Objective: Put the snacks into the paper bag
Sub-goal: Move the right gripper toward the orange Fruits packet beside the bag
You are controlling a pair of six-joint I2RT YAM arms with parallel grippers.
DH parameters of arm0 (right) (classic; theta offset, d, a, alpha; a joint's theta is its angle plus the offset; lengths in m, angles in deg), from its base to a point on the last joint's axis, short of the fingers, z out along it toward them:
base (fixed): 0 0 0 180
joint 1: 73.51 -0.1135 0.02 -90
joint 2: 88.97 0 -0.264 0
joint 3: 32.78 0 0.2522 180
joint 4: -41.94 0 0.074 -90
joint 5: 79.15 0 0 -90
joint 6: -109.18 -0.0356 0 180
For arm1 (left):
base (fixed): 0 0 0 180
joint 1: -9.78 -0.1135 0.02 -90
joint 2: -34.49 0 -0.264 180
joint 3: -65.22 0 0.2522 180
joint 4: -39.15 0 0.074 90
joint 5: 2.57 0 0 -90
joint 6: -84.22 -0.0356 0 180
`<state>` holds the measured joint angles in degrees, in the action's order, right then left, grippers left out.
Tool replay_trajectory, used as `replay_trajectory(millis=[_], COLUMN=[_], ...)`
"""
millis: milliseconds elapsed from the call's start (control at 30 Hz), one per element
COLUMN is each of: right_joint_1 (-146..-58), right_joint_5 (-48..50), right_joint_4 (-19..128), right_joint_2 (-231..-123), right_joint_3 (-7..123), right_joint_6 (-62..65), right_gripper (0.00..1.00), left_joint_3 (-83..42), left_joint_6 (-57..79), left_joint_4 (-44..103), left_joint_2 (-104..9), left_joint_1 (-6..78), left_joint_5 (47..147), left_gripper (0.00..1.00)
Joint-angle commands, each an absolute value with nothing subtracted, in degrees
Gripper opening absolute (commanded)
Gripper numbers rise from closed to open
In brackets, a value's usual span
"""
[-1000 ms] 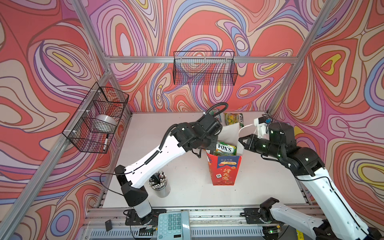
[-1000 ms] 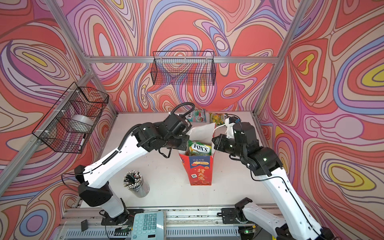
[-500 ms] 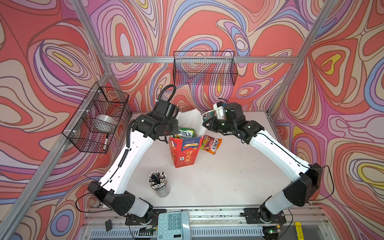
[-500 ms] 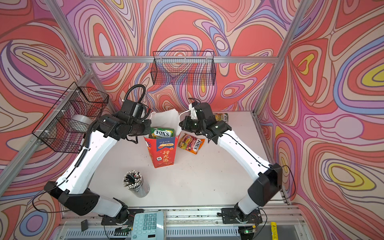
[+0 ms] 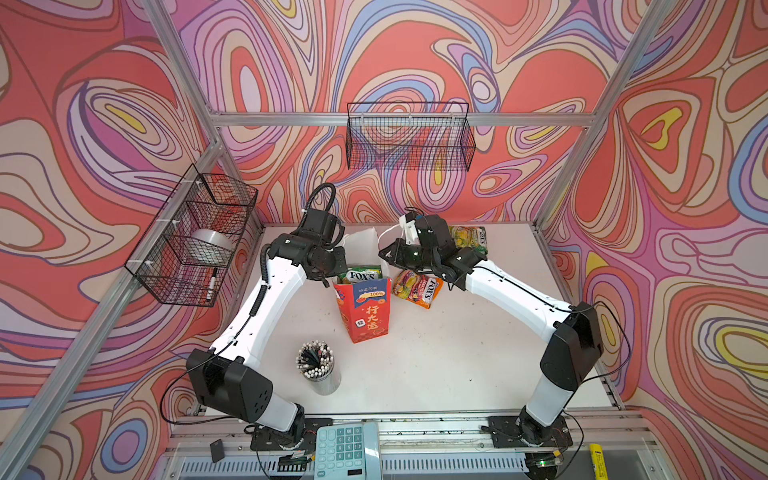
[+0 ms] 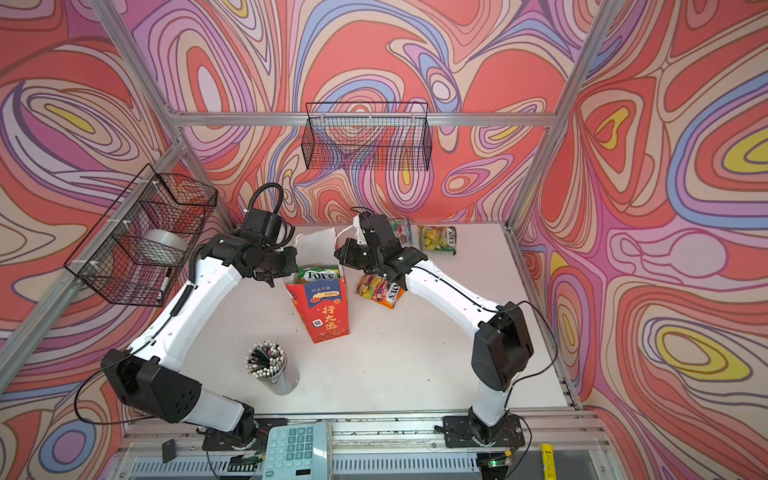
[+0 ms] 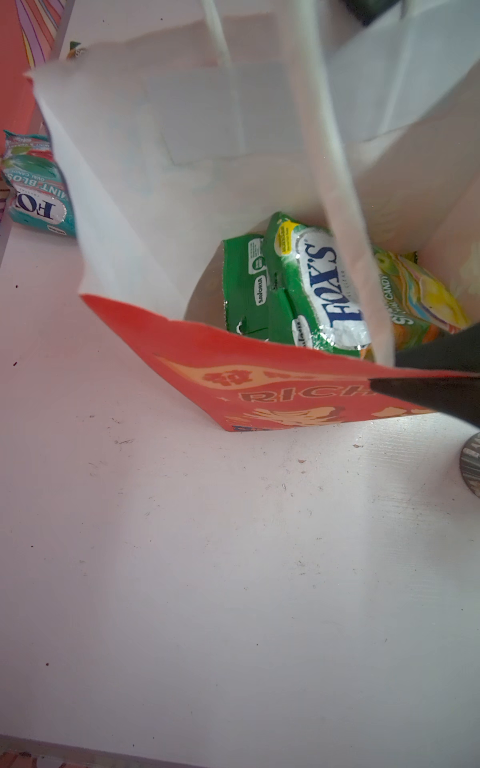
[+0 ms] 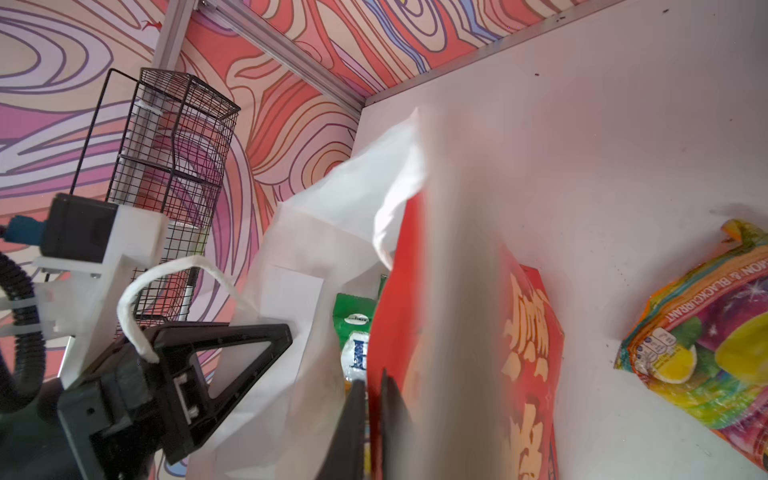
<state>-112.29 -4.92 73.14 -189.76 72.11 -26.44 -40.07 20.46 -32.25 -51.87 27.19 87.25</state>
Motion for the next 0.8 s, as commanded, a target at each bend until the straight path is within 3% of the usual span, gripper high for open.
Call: replay_trajectory(millis=[0, 133, 267, 333, 500, 667, 767], right_joint_1=[-113.31, -113.32, -113.32, -113.30, -111.21, -97.89, -94.99], right_joint_5=[-1.66, 0.23, 2.84, 4.11, 18.70, 10.03, 7.75], right_joint_4=[75.13, 80.30, 86.10, 88.38, 95.78, 90.99, 85.32], right_joint_2=[-186.93, -184.08, -177.83, -174.30, -166.88, -163.42, -165.16], right_joint_3=[74.07, 75.52, 77.25, 77.01, 73.94, 59.83, 52.45], right_joint_6=[-25.88, -24.39, -20.61, -18.50, -13.86, -17.95, -20.87], right_gripper=[0.39, 0.72, 0.88, 0.92, 0.98, 0.98, 0.98], left_joint_3=[-40.30, -36.22, -31.52, -31.19, -28.79, -28.15, -28.25], left_joint_6=[18.16, 17.56, 17.36, 16.95, 17.05, 16.94, 16.79], left_joint_4=[-33.00, -31.04, -27.55, -28.13, -25.30, -24.53, -24.70], left_joint_2=[-51.00, -49.46, -46.83, -46.11, -41.86, -40.04, -39.86], left_joint_1=[27.33, 27.21, 27.06, 27.09, 27.05, 27.04, 26.91], left_joint_5=[87.62, 87.94, 89.02, 89.02, 89.74, 89.65, 89.52], left_gripper=[0.00, 0.00, 0.00, 0.00, 0.00, 0.00, 0.00])
